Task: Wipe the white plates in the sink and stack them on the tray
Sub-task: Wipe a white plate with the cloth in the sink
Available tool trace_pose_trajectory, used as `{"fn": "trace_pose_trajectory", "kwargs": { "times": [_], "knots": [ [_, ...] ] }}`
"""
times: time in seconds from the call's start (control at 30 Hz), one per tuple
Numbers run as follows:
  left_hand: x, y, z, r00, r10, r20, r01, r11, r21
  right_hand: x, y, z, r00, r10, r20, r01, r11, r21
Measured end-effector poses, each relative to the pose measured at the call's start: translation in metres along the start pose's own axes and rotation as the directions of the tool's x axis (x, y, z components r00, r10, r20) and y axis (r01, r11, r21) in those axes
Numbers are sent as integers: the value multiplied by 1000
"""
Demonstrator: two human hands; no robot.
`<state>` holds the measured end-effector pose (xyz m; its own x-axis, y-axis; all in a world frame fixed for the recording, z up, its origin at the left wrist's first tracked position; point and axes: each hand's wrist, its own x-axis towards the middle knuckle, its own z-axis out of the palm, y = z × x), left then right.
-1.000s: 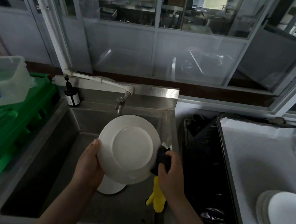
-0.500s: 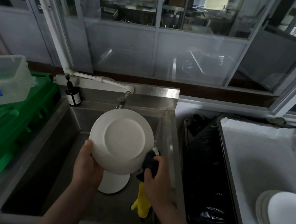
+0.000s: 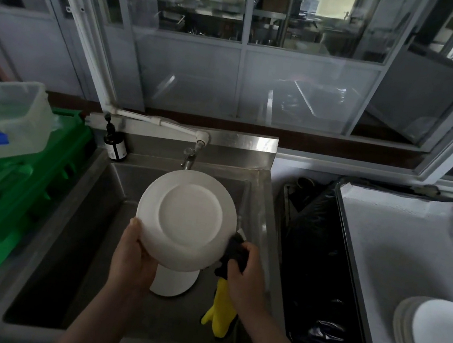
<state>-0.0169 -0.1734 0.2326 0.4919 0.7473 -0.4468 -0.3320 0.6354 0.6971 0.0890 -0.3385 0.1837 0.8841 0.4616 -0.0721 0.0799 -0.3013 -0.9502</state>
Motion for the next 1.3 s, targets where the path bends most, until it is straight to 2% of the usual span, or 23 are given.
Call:
{"fn": "trace_pose_trajectory", "kwargs": {
  "times": [0.07, 0.2, 0.27, 0.47, 0.7, 0.9, 1.07, 1.3],
  "knots": [
    [-1, 0, -1, 999, -37, 6, 37, 999, 7, 4, -6, -6, 1000, 5, -8, -4, 1000, 30],
    [-11, -5, 5, 997, -66, 49, 62, 996, 67, 3, -27, -15, 983, -186, -2, 182, 961, 209],
    [-12, -7, 6, 994, -68, 80, 59, 993, 105, 6, -26, -20, 980, -201, 4, 196, 960, 199],
    [-6, 1, 1, 997, -39, 72, 26, 984, 175, 26, 0, -34, 999, -4, -54, 5, 1000, 16],
    [-5, 2, -10, 1000, 8, 18, -12, 972, 233, 45, 20, -64, 979, 113, -169, -128, 989, -78],
    [-5, 0, -14, 1000, 29, -3, -27, 968, 251, 56, 38, -88, 954, 218, -206, -245, 963, -115],
    [-2, 0, -17, 1000, 30, -2, -29, 967, 253, 57, 53, -90, 934, 328, -141, -340, 937, -75],
    [0, -1, -17, 1000, 1, 0, -1, 971, 239, 48, 74, -86, 914, 353, -201, -381, 917, -117]
  ]
}}
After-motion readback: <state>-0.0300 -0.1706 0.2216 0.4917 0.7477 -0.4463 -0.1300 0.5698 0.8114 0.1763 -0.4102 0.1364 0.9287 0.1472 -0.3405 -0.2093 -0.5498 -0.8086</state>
